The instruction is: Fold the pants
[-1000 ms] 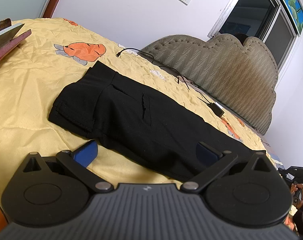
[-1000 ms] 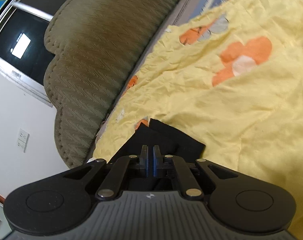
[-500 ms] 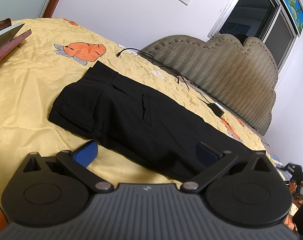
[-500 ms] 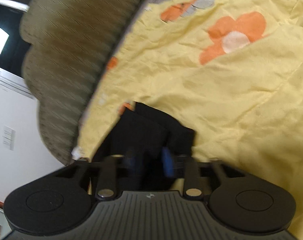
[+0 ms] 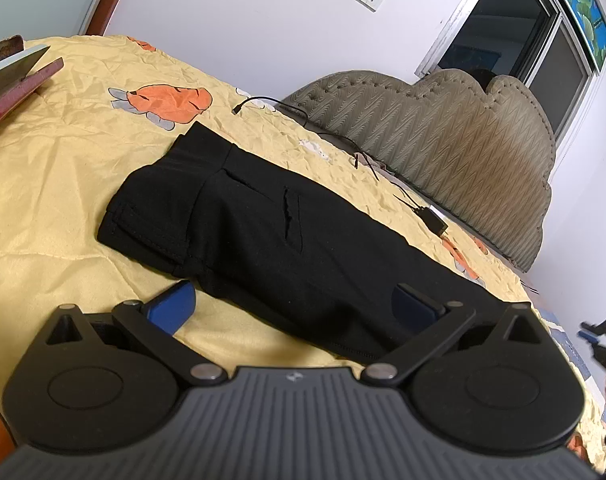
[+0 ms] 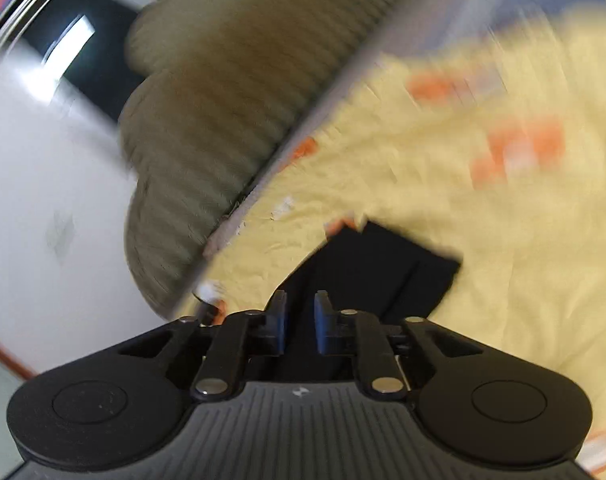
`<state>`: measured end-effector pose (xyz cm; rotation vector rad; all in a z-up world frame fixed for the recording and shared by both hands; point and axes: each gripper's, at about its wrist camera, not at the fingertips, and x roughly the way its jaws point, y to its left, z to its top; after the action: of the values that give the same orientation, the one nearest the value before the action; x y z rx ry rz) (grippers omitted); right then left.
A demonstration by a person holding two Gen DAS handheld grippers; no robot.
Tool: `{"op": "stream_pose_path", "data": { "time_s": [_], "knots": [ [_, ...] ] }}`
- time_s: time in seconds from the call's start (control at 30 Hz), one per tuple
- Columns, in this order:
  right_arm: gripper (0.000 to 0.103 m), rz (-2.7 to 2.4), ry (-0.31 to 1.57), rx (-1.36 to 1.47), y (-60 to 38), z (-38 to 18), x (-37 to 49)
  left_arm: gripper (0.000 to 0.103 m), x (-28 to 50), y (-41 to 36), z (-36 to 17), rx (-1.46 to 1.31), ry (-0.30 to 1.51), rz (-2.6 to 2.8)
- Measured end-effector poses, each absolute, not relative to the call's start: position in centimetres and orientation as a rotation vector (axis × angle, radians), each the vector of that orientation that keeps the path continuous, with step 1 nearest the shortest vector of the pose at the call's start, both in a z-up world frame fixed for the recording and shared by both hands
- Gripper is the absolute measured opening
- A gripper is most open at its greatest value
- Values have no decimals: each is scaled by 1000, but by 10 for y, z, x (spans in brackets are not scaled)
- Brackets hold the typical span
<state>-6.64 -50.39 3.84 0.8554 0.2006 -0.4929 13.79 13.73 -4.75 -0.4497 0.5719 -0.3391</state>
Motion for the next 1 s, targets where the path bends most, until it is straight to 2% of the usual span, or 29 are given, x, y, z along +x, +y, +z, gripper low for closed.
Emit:
{"op": "stream_pose_path", "data": {
  "time_s": [0.03, 0.1, 0.2, 0.5, 0.7, 0.87, 1.0],
  "knots": [
    [14, -486, 180, 807, -495, 49, -70, 103, 138, 138, -47, -450, 572, -339],
    [4, -413, 138, 849, -492, 61, -77, 103, 138, 138, -47, -450, 572, -339],
    [3, -273, 77, 1099, -501, 61, -83, 103, 138, 137, -47, -451, 572, -339],
    [3, -34, -62, 1436, -495, 65, -94, 103, 138, 137, -48, -460, 569, -342],
    [3, 128, -149, 1540, -483, 75, -96, 103, 140, 137, -48, -470, 566, -345],
    [3, 299, -298, 1614, -465, 79, -106, 103, 139, 137, -48, -473, 565, -345],
    [3, 381, -311, 1650, -456, 74, -100, 103, 138, 137, -48, -475, 565, -346]
  ]
}}
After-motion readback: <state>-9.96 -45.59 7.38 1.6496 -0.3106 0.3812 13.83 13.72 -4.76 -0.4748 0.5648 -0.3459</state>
